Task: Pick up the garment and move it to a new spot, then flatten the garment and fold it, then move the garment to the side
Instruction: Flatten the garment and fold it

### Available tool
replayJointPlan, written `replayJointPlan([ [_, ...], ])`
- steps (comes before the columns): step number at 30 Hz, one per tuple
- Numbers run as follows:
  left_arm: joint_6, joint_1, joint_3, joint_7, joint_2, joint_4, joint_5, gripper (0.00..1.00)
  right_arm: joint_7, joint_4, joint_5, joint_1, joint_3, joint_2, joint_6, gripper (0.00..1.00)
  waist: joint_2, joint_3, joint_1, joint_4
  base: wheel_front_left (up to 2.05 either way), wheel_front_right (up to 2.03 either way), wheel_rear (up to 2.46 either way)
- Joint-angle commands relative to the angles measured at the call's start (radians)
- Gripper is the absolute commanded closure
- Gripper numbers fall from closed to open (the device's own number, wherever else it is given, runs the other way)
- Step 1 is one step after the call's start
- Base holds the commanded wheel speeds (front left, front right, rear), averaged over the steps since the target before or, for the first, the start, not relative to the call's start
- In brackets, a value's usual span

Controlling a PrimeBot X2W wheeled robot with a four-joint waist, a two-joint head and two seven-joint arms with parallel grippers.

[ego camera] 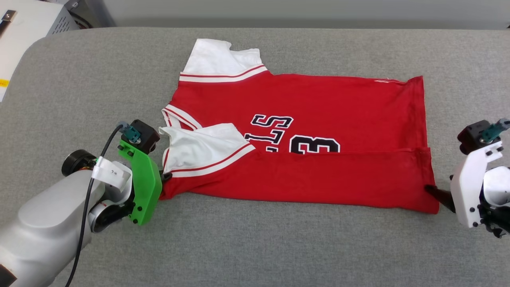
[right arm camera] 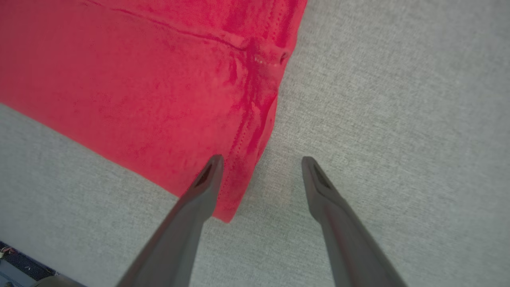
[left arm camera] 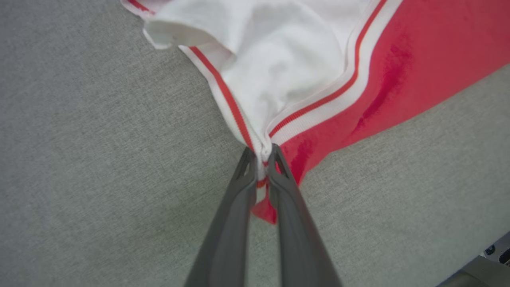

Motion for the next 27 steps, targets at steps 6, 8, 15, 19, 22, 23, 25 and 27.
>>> replayJointPlan([
  [6, -0.002, -0.036, -0.005, -0.026, -0.012, 0.009, 0.021, 1.00, -0.031, 0.131, -0.007, 0.012, 0.087, 0.075, -0.001, 0.00, 0.0000, 0.042, 0.0000, 0.021, 0.00, 0.00, 0.00],
  [8, -0.002, -0.035, -0.008, -0.032, -0.014, 0.014, 0.021, 1.00, -0.043, 0.163, -0.002, 0.020, 0.113, 0.090, -0.001, 0.00, 0.0000, 0.046, 0.0000, 0.022, 0.00, 0.00, 0.00],
  [15, -0.002, -0.011, -0.016, -0.059, -0.015, 0.038, -0.001, 1.00, -0.139, 0.217, 0.024, 0.007, 0.151, 0.091, -0.001, 1.00, 0.0000, 0.016, 0.0000, 0.012, 0.00, 0.00, 0.00],
  [19, -0.002, 0.021, -0.018, -0.085, -0.007, 0.050, -0.024, 1.00, -0.201, 0.205, 0.044, 0.002, 0.149, 0.075, -0.001, 1.00, 0.0000, -0.031, 0.0000, 0.003, 0.00, 0.00, 0.00],
  [22, -0.002, 0.052, -0.020, -0.102, 0.003, 0.045, -0.045, 1.00, -0.240, 0.181, 0.059, 0.019, 0.138, 0.059, -0.001, 1.00, 0.0000, -0.074, 0.0000, 0.002, 0.00, 0.00, 0.00],
  [23, -0.002, 0.060, -0.021, -0.105, 0.008, 0.041, -0.051, 1.00, -0.248, 0.172, 0.063, 0.027, 0.135, 0.054, -0.001, 1.00, 0.0000, -0.083, 0.0000, 0.002, 0.00, 0.00, 0.00],
  [25, -0.002, 0.076, -0.023, -0.108, 0.021, 0.030, -0.059, 1.00, -0.263, 0.148, 0.073, 0.050, 0.126, 0.043, -0.001, 1.00, 0.0000, -0.106, 0.0000, 0.002, 0.00, 0.00, 0.00],
  [27, -0.002, 0.093, -0.024, -0.108, 0.038, 0.015, -0.068, 1.00, -0.275, 0.123, 0.080, 0.075, 0.115, 0.027, -0.001, 1.00, 0.0000, -0.125, 0.0000, 0.004, 0.00, 0.00, 0.00],
])
